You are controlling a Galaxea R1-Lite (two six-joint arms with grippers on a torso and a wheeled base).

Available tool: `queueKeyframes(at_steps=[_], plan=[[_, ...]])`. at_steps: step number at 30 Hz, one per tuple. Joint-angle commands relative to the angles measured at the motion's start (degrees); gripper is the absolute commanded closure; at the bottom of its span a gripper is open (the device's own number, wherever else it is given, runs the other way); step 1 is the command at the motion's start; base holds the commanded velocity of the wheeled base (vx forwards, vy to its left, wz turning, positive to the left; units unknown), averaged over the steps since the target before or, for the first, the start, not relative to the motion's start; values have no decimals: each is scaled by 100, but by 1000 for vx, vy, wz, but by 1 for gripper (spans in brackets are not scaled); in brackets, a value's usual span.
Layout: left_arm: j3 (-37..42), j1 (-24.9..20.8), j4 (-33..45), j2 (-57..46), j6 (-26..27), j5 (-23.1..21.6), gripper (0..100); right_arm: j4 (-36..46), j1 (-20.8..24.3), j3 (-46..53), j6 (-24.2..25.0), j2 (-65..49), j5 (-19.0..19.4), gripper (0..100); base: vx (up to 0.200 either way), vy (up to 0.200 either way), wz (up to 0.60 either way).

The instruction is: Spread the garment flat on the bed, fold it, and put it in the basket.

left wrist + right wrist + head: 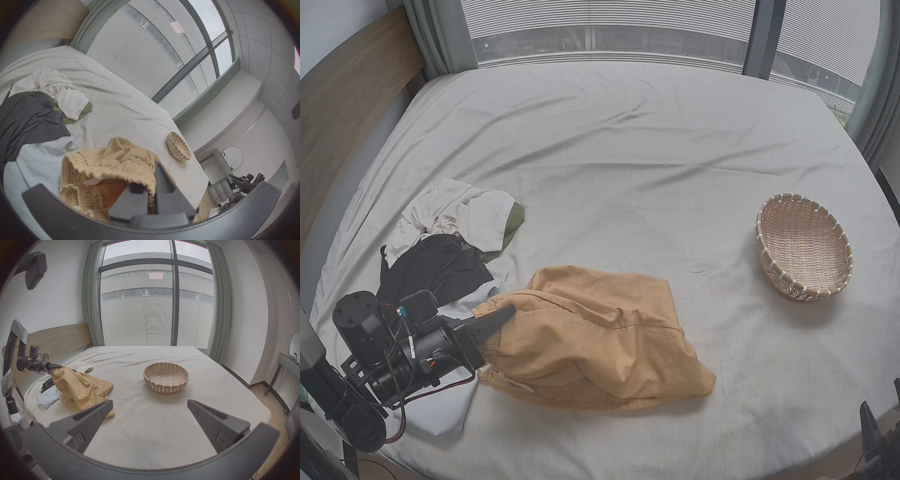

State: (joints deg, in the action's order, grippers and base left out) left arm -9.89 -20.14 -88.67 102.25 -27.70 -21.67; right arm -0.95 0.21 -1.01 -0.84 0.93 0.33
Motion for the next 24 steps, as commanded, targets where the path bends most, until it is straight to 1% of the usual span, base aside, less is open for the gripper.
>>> queueKeyframes(at_steps=[1,3,5,8,9,10,11,12,13,14,15,16,17,19,24], plan=[[22,1,-1,-21,-8,14,100,-353,-21,-417,-21,-40,29,0,0,0,0],[4,1,-1,-21,-25,14,100,-292,-30,-866,-21,224,143,0,0,0,0],[-13,-8,-1,-21,-16,14,100,-133,6,-1156,40,681,433,0,0,0,0],[-31,10,-1,-21,-34,23,100,-142,181,-1261,436,1533,811,0,0,0,0],[-40,19,-1,-13,-34,32,100,-213,384,-1314,770,1946,1022,0,0,0,0],[-40,19,-1,-4,-34,32,100,-274,524,-1375,1007,2193,1145,0,0,0,0],[-40,19,-1,-4,-34,32,100,-274,524,-1375,1007,2193,1145,0,0,0,0],[-66,28,-1,-4,-52,32,100,-529,885,-1578,1701,2878,1417,0,0,0,0],[-84,36,-1,-4,-52,32,100,-661,1034,-1674,2000,3230,1505,0,0,0,0],[-92,36,-1,-4,-60,32,100,-749,1104,-1718,2132,3414,1549,0,0,0,0],[-101,36,-1,-4,-96,32,100,-1012,1298,-1788,2378,3766,1637,0,0,0,0],[-101,36,-1,-4,-122,32,100,-1135,1377,-1797,2457,3915,1663,0,0,0,0],[-110,36,-1,-4,-166,32,100,-1434,1535,-1780,2571,4240,1690,0,0,0,0],[-128,28,-1,5,-192,32,100,-1663,1623,-1762,2607,4574,1690,0,0,0,0],[-189,36,-1,31,-201,32,100,-1759,1807,-1709,2633,5401,1699,0,0,0,0]])
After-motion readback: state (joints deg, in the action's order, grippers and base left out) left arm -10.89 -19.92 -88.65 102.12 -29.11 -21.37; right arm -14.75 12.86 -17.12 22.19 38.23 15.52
